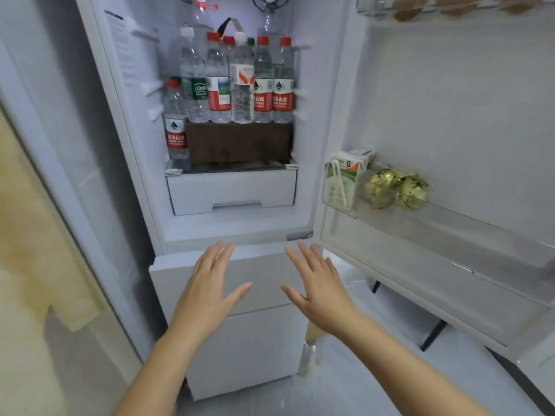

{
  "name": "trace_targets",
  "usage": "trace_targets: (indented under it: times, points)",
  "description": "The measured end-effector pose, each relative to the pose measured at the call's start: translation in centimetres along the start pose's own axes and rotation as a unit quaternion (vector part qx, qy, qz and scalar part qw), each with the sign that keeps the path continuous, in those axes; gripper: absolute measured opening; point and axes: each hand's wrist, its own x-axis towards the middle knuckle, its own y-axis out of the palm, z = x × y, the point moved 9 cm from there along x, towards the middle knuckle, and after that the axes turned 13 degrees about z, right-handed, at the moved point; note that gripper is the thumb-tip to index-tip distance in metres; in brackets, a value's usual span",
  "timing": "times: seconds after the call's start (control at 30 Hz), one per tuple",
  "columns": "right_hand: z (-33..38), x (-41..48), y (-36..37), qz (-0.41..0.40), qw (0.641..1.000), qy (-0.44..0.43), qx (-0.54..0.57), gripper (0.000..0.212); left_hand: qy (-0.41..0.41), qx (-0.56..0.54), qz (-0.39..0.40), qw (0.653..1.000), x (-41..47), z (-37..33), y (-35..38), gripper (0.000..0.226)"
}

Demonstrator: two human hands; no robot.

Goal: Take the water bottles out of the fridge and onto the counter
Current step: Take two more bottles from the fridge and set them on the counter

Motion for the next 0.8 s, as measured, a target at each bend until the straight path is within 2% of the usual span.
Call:
trace_targets:
  times: [0.23,0.47,0.63,0.8]
  points:
    - [2.0,9.2,-2.5,-0.025,0.999,-0.037,-0.005,0.069,-0.013,0.053,-0.026,0.998,5.9,3.6,-4.6,0.08]
    - [3.7,23.5,-7.5,-0.066,0.996,-0.063,0.006,0.07,-0.065,0.127,-0.059,0.988,15.3,6.9,-10.9,0.074]
    - [4.0,33.9,-11.8,-0.109,0.993,-0.038,-0.041,0.072,-0.119,0.189,-0.063,0.973,21.7,9.5,-14.4,0.071]
    - [2.9,39.6,-14.4,-0.121,0.987,-0.007,-0.102,0.078,-0.146,0.237,-0.066,0.958,27.6,10.4,-17.7,0.07]
